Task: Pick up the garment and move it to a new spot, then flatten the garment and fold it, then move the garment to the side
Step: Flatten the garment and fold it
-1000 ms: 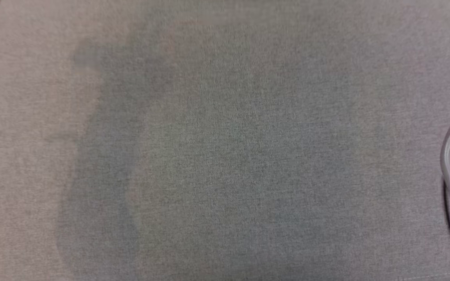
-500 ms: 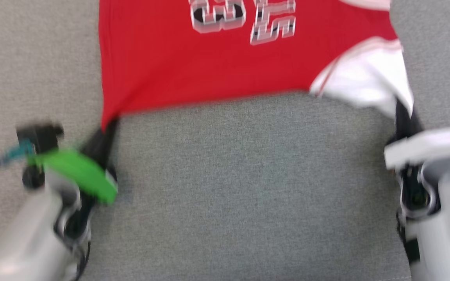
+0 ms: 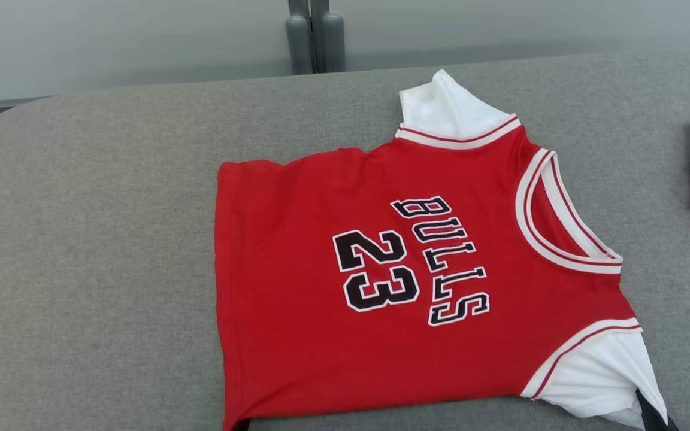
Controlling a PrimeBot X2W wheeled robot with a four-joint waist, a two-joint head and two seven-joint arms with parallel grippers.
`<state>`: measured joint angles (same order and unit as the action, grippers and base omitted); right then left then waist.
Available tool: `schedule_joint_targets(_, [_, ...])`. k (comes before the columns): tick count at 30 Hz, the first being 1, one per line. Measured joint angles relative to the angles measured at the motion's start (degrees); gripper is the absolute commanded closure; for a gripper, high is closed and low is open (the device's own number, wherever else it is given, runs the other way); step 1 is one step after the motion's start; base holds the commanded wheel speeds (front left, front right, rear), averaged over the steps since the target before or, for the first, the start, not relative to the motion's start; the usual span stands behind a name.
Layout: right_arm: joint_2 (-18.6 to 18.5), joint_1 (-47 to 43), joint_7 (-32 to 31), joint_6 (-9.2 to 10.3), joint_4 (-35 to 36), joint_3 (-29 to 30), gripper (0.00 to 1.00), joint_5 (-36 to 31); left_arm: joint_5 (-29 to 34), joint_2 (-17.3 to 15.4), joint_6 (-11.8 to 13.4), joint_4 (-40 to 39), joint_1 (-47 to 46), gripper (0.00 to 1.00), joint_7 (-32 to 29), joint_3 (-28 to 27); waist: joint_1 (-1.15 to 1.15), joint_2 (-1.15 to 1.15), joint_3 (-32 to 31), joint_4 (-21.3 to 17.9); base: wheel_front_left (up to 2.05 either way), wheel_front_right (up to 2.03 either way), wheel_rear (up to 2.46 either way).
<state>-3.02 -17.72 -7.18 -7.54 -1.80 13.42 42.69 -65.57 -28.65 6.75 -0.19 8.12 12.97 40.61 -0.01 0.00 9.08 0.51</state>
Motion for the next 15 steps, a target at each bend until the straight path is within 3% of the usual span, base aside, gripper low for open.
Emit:
schedule_joint_targets(3, [0.02,0.98,-1.8,0.0,1.04,0.86,1.0,-0.86,-3.85,-0.71,-0.32,-5.44,-0.26,1.0,-3.19,-1.14,0.0,0.0,-1.13,1.3,0.0,0.0,0.0])
schedule_joint_targets(8, [-0.73,10.04,-7.51,0.03,1.69,1.8,1.0,-4.89,-7.72,-3.38,-0.96,-10.34,-6.34,1.0,-11.62,-2.2,0.0,0.0,-0.95,2.27,0.0,0.0,0.0])
schedule_joint_targets(15, [-1.87,21.41,-15.15,0.05,-1.92,3.38,1.0,-11.28,-8.8,-4.66,0.24,-8.67,-18.51,1.0,-22.37,-1.72,0.0,0.0,0.69,2.82,0.0,0.0,0.0])
